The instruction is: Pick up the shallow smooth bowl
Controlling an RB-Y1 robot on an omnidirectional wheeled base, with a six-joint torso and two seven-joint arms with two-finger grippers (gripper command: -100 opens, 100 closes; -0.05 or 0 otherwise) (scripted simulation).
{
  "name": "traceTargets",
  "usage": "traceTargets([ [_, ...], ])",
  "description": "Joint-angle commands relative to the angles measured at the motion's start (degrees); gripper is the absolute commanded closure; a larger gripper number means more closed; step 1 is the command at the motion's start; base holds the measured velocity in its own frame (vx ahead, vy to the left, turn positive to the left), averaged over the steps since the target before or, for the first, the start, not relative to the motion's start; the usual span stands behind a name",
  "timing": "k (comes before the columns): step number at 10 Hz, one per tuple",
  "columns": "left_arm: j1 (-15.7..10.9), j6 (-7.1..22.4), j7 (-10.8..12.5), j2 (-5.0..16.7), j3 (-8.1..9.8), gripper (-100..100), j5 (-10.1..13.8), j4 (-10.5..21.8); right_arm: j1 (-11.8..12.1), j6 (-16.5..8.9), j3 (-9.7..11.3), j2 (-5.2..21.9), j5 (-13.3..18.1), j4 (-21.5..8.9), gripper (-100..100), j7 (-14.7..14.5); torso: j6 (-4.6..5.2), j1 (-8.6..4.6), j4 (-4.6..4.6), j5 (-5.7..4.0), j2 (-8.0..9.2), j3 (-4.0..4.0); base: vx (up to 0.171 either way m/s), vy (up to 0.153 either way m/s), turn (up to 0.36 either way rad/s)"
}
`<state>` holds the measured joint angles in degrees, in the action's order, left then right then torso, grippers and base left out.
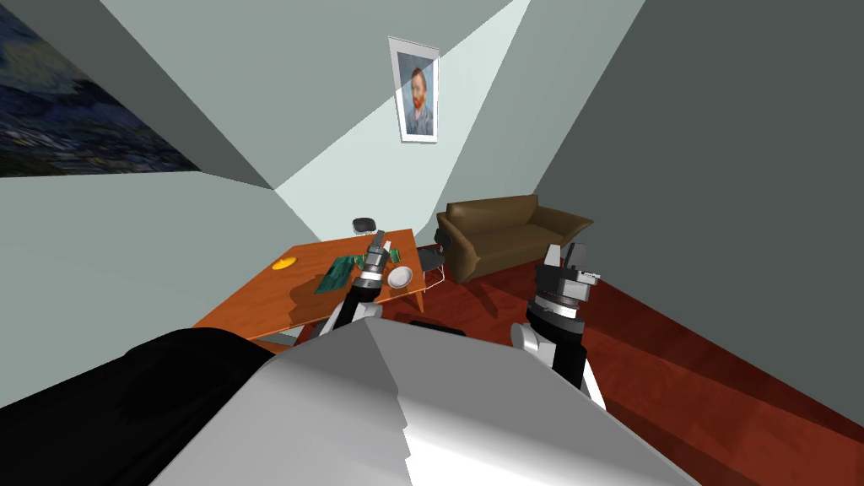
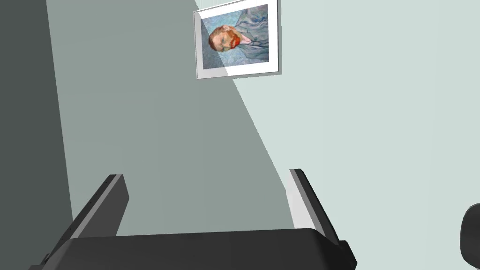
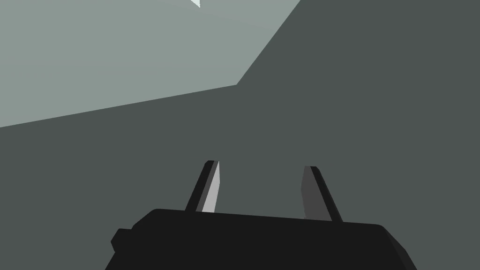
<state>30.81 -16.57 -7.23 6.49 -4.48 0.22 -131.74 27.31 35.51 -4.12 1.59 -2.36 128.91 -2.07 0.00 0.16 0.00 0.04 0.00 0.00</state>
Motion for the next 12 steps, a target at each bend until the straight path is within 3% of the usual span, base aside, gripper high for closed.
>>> traceTargets([
  [1,-0.74,2.86,1.09,1.08,-1.20,-100,0.06,1.92,0.00,0.00,0.00,0.00,0.00,0.00,0,0.00,0.00,0.00,0.00,0.00,0.00,0.00,-0.003,0.037,-0.032],
  [7,-1.81,11.23,4.73,3.76,-4.03,-100,0.86,6.35,0.00,0.00,0.00,0.00,0.00,0.00,0,0.00,0.00,-0.03,0.01,0.00,0.01,0.01,-0.006,0.035,-0.026],
  [10,-2.10,13.84,5.72,4.29,-4.78,-100,1.10,7.58,0.00,0.00,0.00,0.00,0.00,0.00,0,0.00,0.00,-0.05,0.00,-0.01,0.00,0.00,-0.005,0.026,-0.019],
  [12,-2.76,17.61,7.70,5.20,-6.23,-100,1.65,10.13,0.00,0.00,0.00,0.00,0.00,0.00,0,0.00,0.00,-0.05,0.00,-0.01,0.01,0.01,-0.007,0.038,-0.033],
])
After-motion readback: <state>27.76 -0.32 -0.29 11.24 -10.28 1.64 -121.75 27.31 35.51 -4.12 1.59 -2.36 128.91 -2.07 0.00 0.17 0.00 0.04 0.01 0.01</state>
